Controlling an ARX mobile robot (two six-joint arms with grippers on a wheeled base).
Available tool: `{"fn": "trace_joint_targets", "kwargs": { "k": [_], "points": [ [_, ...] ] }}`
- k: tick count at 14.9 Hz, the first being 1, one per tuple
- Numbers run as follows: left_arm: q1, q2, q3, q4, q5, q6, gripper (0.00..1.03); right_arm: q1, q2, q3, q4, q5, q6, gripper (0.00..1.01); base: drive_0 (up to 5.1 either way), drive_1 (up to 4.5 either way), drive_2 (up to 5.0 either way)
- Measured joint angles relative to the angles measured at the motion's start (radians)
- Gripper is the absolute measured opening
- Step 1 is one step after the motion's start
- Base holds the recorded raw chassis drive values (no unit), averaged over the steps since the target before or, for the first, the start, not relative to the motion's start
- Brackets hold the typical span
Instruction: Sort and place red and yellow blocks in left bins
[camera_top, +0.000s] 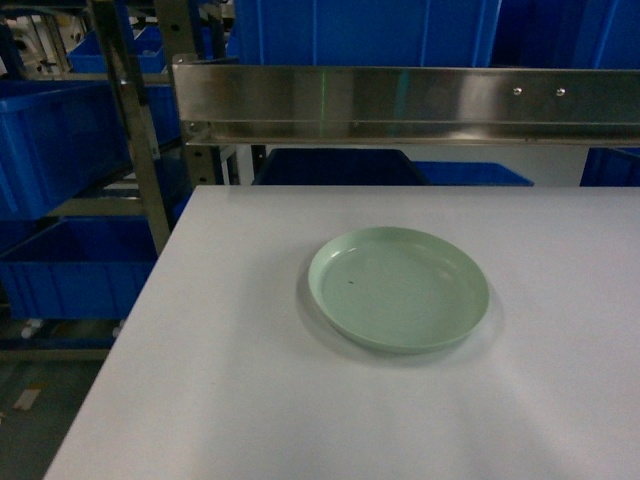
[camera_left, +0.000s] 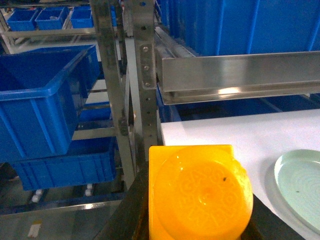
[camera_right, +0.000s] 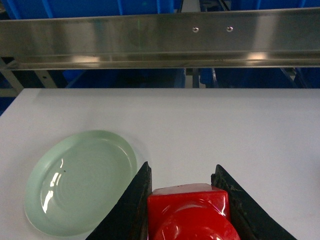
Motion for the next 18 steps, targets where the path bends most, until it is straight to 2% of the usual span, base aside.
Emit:
{"fn": "trace_joint_targets", "kwargs": {
  "k": [5, 18],
  "points": [
    [0.000, 0.001, 0.000, 0.000, -0.001, 0.000, 0.27, 0.000, 0.000, 0.000, 0.000, 0.000, 0.000, 0.29, -4.8, 3.42, 1.4],
    [0.000, 0.002, 0.000, -0.001, 0.000, 0.000, 0.27, 0.000, 0.000, 0.000, 0.000, 0.000, 0.000, 0.29, -4.9, 2.47, 2.5]
  ]
}}
